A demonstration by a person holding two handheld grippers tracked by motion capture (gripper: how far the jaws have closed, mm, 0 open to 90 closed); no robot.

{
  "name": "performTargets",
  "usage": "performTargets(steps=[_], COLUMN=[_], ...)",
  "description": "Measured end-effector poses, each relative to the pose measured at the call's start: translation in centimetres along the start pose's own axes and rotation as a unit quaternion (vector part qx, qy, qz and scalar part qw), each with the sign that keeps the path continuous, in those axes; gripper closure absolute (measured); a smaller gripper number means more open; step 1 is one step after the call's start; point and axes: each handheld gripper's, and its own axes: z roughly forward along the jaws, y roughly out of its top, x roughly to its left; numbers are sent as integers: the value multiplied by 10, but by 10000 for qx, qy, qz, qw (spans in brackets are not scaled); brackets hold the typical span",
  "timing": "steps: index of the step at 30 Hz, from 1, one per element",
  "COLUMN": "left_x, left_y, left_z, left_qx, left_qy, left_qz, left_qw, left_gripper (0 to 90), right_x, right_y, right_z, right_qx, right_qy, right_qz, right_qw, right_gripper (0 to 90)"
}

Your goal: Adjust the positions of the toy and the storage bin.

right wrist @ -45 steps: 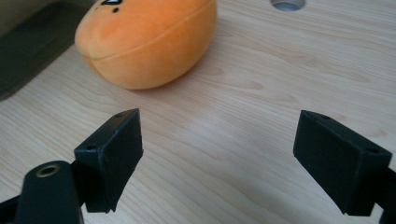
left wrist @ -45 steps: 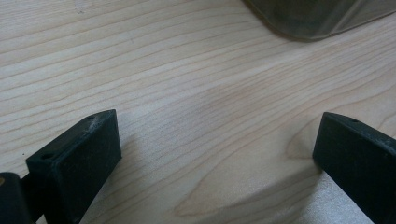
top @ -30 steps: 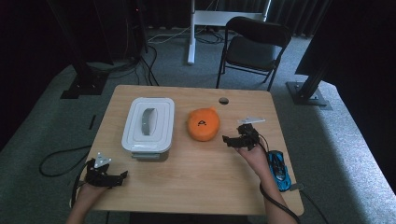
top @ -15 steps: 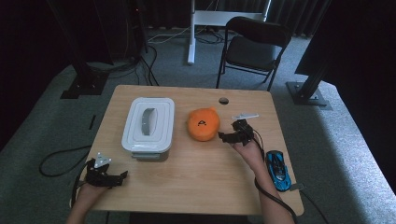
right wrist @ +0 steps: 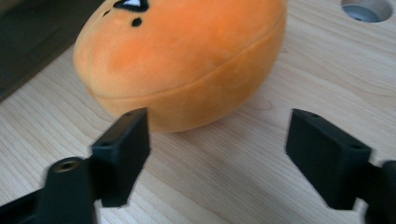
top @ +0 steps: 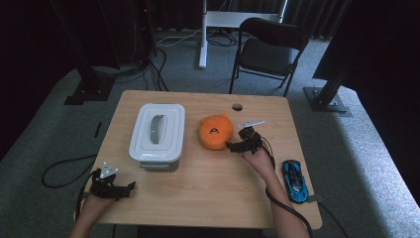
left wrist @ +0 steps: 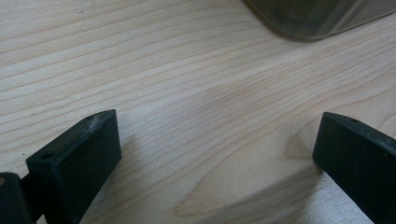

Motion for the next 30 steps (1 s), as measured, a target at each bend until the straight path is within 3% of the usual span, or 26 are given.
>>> performTargets(steps=[7, 11, 12, 14, 20, 25, 30], left_x=[0, 0, 0, 0, 0, 0, 0], left_y=[0, 0, 0, 0, 0, 0, 0], left_z=[0, 0, 0, 0, 0, 0, 0], left_qx=[0, -1, 0, 0, -1, 0, -1], left_qy=[1, 0, 0, 0, 0, 1, 0], left_qz=[0, 0, 0, 0, -1, -1, -1], left_qw=[10000, 10000, 10000, 10000, 10000, 10000, 10000], left_gripper=[14, 14, 14, 14, 14, 14, 14], right_x=[3, 4, 4, 5, 11, 16, 21], right_y=[0, 1, 1, 1, 1, 0, -2], right_z=[8, 9, 9, 8, 9, 9, 7], right_qx=[-41, -93, -180, -220, -170, -143, -133], right_qy=[-9, 33, 118, 229, 254, 190, 279], right_qz=[-113, -197, -286, -360, -450, -527, -585], right_qw=[9999, 9998, 9994, 9988, 9985, 9983, 9978], right_gripper=[243, 295, 424, 502, 626, 834, 887])
